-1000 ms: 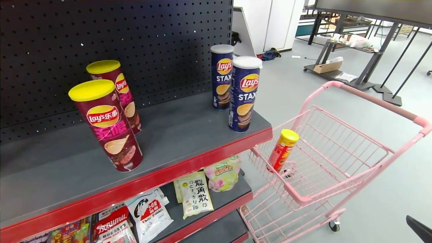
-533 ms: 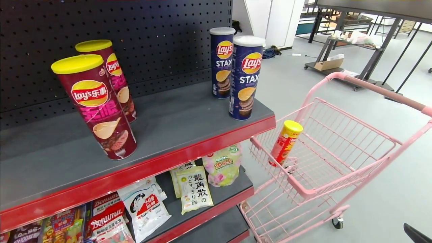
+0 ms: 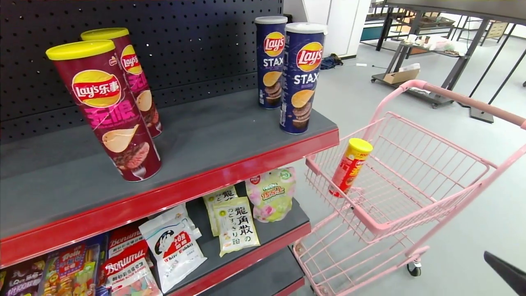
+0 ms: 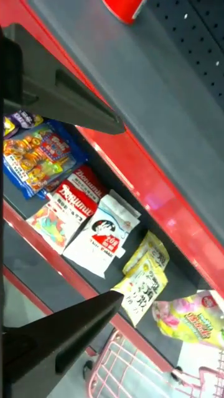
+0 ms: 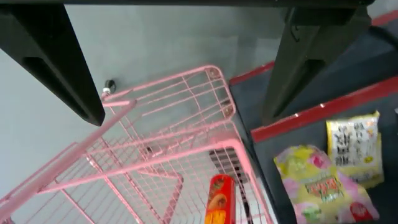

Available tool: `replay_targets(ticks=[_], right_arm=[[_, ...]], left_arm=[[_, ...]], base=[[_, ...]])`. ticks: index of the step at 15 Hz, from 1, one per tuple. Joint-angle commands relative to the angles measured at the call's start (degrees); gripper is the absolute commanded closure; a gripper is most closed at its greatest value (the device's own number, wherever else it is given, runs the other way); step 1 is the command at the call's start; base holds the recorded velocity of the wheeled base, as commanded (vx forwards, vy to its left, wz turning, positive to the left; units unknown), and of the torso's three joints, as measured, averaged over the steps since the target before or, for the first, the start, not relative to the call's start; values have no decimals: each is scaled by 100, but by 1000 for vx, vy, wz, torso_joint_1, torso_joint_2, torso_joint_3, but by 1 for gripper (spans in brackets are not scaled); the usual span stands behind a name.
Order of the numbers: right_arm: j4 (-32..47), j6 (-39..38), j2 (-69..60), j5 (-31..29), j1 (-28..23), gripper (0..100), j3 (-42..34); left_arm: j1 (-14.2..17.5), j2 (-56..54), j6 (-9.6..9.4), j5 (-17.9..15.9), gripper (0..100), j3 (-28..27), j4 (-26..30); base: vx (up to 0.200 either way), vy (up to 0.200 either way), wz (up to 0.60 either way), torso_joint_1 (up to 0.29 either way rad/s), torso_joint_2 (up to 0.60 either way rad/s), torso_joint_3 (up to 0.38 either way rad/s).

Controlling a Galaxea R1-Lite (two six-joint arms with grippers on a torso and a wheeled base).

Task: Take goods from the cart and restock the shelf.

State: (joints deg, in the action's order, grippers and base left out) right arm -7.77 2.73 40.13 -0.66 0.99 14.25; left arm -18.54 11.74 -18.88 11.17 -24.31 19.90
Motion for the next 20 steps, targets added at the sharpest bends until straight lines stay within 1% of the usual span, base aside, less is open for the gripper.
replay_targets(ticks=[1,2,4,5,6,7,8,11,15,20], right_arm=[[-1394,-502,2262,22,16,0,394],[-2177,-546,3071,145,7,0,324],[-2924,-546,4020,373,7,0,535],[-3346,-563,4460,461,16,0,667],[-3952,-519,5110,602,24,0,807],[-4260,-510,5453,628,33,0,851],[-4427,-502,5699,672,95,0,895],[-4462,-493,6244,830,183,0,1264],[-4471,-493,7272,918,174,0,2381],[-4479,-502,8142,918,183,0,3409]], left_arm=[[0,4,25,-9,0,31,-21],[-9,-5,78,-203,0,58,-47],[8,-23,131,-185,0,84,-30],[17,4,192,-203,0,128,-12],[8,92,640,-255,0,207,-56],[8,118,763,-255,0,190,-56],[8,118,798,-255,0,181,-56],[8,127,798,-255,0,172,-56],[8,250,798,-255,0,198,-47],[17,294,798,-238,0,207,-38]], base=[[0,0,0,0,0,0],[0,0,0,0,0,0],[0,0,0,0,0,0],[0,0,0,0,0,0],[0,0,0,0,0,0],[0,0,0,0,0,0],[0,0,0,0,0,0],[0,0,0,0,0,0],[0,0,0,0,0,0],[0,0,0,0,0,0]])
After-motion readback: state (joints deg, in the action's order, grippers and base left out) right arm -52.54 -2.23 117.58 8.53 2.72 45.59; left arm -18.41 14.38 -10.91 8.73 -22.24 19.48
